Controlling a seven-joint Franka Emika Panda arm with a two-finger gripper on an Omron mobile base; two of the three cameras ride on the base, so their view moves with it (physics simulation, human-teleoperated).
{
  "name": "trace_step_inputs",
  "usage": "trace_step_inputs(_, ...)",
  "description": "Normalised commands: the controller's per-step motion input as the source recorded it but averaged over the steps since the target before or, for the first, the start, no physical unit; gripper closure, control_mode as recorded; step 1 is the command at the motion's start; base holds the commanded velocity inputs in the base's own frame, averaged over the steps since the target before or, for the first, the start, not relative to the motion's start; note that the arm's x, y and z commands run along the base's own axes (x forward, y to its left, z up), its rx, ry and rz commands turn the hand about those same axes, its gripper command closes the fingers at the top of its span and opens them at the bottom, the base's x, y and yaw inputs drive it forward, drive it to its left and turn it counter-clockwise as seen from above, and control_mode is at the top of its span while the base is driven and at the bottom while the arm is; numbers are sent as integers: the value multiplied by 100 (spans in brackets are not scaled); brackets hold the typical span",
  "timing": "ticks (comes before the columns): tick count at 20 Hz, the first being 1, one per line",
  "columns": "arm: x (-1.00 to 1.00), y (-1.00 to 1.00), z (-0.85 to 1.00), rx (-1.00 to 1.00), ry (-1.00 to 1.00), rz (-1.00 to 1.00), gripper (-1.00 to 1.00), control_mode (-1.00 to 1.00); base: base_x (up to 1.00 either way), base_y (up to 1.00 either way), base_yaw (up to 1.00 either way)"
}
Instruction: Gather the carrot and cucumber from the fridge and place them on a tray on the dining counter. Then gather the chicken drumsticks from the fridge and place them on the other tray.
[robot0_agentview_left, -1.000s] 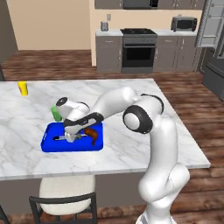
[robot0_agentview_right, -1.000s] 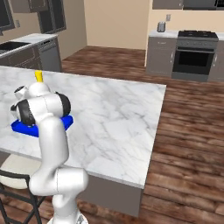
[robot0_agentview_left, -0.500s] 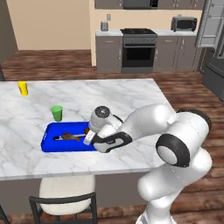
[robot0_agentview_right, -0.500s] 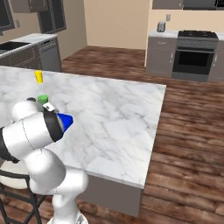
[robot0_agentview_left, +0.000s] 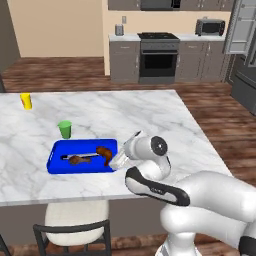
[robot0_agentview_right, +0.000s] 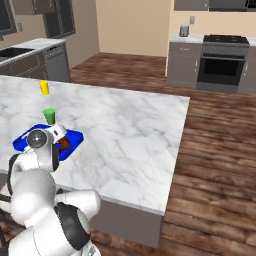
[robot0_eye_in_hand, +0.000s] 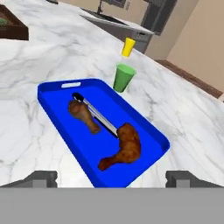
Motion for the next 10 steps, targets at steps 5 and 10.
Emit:
trace_step_inputs(5,-83,-17,100,18,0,-6,-100,-100,0,0,0)
trace_step_inputs(10,-83,-41,99,2,9,-16,-100,-100,0,0,0)
